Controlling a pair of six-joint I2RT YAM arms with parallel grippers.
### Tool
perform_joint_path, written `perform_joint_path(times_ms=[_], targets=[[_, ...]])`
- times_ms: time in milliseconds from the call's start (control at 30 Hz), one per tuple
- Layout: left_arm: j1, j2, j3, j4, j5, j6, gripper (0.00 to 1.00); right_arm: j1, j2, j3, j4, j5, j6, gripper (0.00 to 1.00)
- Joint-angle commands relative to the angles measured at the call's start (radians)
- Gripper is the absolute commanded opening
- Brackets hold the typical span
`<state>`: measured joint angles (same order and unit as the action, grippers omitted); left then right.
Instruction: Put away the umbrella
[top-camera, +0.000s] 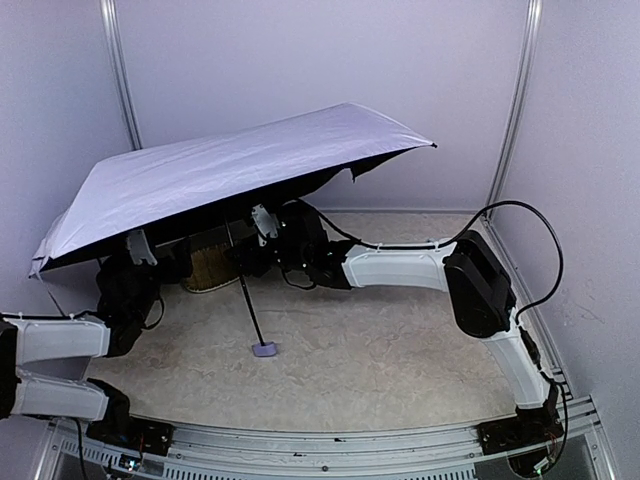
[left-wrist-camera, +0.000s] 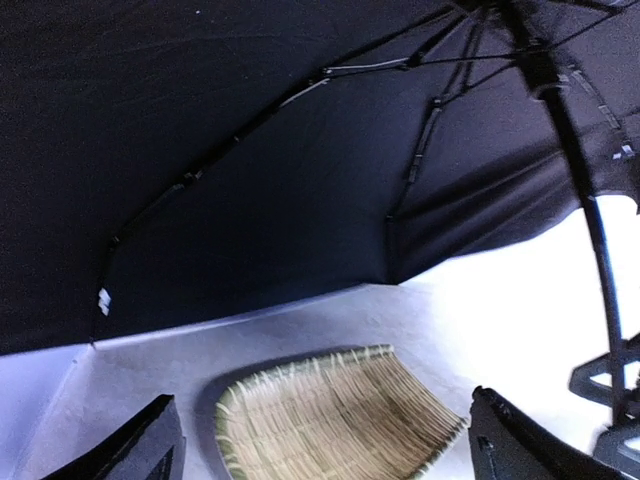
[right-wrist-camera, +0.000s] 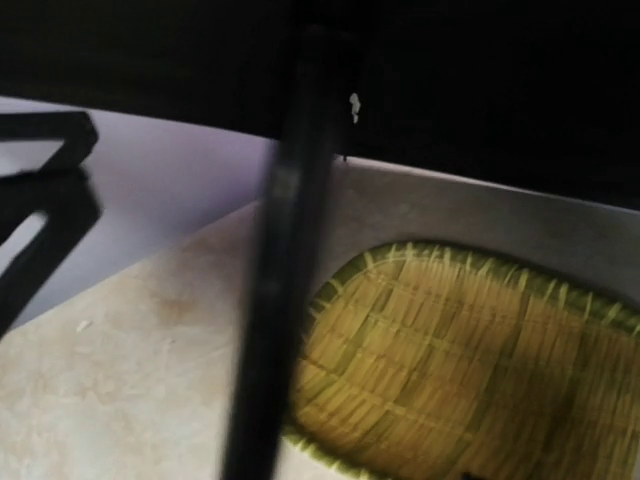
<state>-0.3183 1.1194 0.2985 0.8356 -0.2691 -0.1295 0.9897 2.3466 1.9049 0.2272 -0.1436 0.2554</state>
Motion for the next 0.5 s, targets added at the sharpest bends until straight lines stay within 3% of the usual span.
perform_joint_path(times_ms=[0, 267, 367, 467], targets=[[-0.034, -0.021, -0.030, -0.004, -0.017, -0.011, 0.95, -0.004, 0.055, 0.072, -0.001, -0.037, 0.062, 0.53], [-0.085, -0.071, -0.054, -0.020, 0.047, -0.012, 0.89, -0.007, 0.005, 0.081, 0.002, -0.005, 0.111, 0.09], [-0.130, -0.087, -0.062, -0.027, 0.162, -0.013, 0.88, -0.006, -0.078, 0.032, 0.005, 0.088, 0.113, 0.00], [-0.189, -0.086, -0.071, -0.005, 0.291, -0.023, 0.88, -0.001, -0.196, -0.084, 0.077, 0.211, 0.117, 0.00]])
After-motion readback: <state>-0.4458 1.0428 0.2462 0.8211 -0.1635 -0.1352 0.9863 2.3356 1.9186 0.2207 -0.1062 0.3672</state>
